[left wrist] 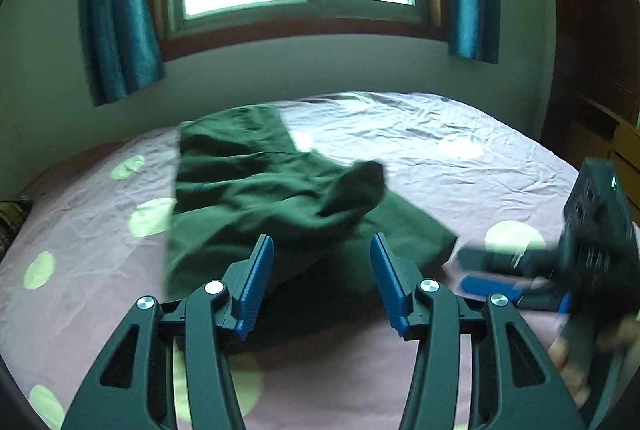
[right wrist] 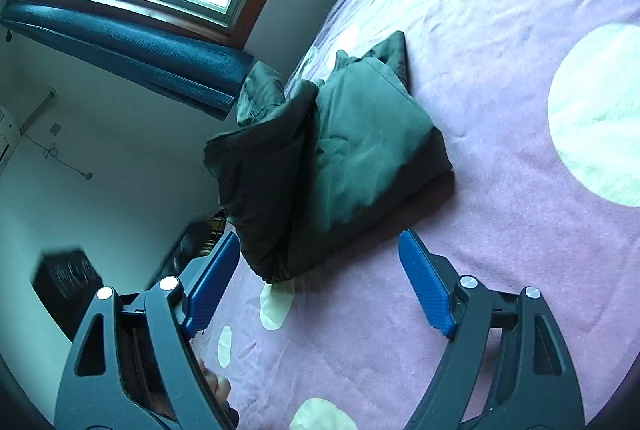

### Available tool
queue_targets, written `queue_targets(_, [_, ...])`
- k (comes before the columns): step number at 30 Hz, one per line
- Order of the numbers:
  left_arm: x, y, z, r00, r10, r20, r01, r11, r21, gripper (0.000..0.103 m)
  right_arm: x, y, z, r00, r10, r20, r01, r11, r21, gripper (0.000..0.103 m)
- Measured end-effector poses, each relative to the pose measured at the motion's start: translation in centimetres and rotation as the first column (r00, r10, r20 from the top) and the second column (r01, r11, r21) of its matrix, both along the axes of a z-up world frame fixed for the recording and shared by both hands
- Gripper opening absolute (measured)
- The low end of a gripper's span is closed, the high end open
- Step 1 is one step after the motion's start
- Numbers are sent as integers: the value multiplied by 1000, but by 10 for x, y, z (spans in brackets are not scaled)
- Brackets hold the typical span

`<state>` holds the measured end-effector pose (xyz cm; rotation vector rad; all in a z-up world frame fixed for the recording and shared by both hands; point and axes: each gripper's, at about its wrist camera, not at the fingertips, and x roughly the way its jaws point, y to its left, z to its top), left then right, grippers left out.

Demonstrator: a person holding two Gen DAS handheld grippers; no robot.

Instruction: Fold small clothes

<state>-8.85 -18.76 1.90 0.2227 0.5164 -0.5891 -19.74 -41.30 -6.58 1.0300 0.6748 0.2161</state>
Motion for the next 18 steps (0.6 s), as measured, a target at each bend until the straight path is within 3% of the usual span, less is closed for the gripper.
queue_targets(5, [11,45,-26,995,79,-57,-78,997,20,56,16,-2,20,1000,20,12,-20,1000,12,82])
queue_targets(8, [26,58,-49,984,154,-89,-147,986,83,56,47,-6,37,998,54,-14,-54,999,2,82])
queue_targets(12, [49,74,-63,957,224,-183,-215,974,64,56,106,1,59,989,132,-68,-134,990,-37,82])
queue_targets(15, [61,78,-67,943,240,-229,-234,971,52,56,139,15,71,977,162,-137,-181,973,-143,82])
queue_targets(16, [64,79,-69,939,241,-243,-236,970,51,56,147,20,82,982,141,-129,-167,961,-219,82])
queue_targets(18, [67,81,-72,934,247,-260,-243,969,47,56,162,32,94,976,187,-111,-211,938,-276,82])
